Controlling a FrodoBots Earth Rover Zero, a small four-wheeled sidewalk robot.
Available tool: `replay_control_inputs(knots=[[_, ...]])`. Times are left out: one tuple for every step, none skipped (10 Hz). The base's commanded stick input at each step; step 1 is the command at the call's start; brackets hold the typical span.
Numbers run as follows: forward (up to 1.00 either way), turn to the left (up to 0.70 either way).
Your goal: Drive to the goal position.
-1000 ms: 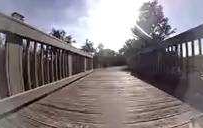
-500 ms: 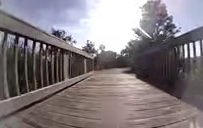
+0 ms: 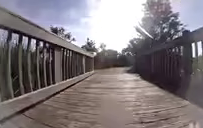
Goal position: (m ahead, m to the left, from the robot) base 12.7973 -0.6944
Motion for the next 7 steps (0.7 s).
replay_control_inputs(knots=[[0.85,-0.34],[0.85,-0.34],[0.85,-0.11],[0.85,-0.34],[0.85,-0.27],[0.85,-0.01],[0.85,0.00]])
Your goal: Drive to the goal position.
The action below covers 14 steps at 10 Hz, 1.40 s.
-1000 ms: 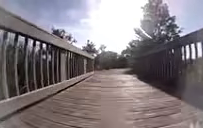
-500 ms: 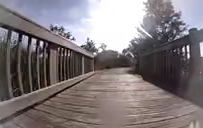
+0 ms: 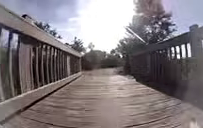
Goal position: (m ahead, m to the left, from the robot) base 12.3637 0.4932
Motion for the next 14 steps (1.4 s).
replay_control_inputs(knots=[[0.85,0.00],[0.85,0.00],[0.85,0.00],[0.85,0.00],[0.85,0.00],[0.85,0.00],[0.85,0.00],[0.85,0.00],[0.85,0.02],[0.85,0.16],[0.85,0.33],[0.85,0.34],[0.85,0.34],[0.85,0.07]])
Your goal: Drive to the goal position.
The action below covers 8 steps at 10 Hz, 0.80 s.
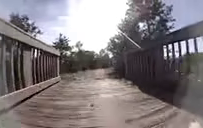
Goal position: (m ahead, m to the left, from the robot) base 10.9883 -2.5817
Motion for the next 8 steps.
replay_control_inputs(knots=[[0.85,0.00],[0.85,0.00],[0.85,0.00],[0.85,0.33],[0.85,0.31],[0.85,0.09],[0.85,0.00],[0.85,0.00]])
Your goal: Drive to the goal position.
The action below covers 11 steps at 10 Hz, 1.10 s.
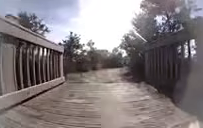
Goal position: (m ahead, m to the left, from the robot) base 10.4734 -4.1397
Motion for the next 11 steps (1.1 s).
replay_control_inputs(knots=[[0.85,0.00],[0.85,0.00],[0.85,0.00],[0.83,0.00],[0.83,0.00],[0.83,0.00],[0.83,0.00],[0.83,0.00],[0.83,0.00],[0.83,0.00],[0.83,0.00]])
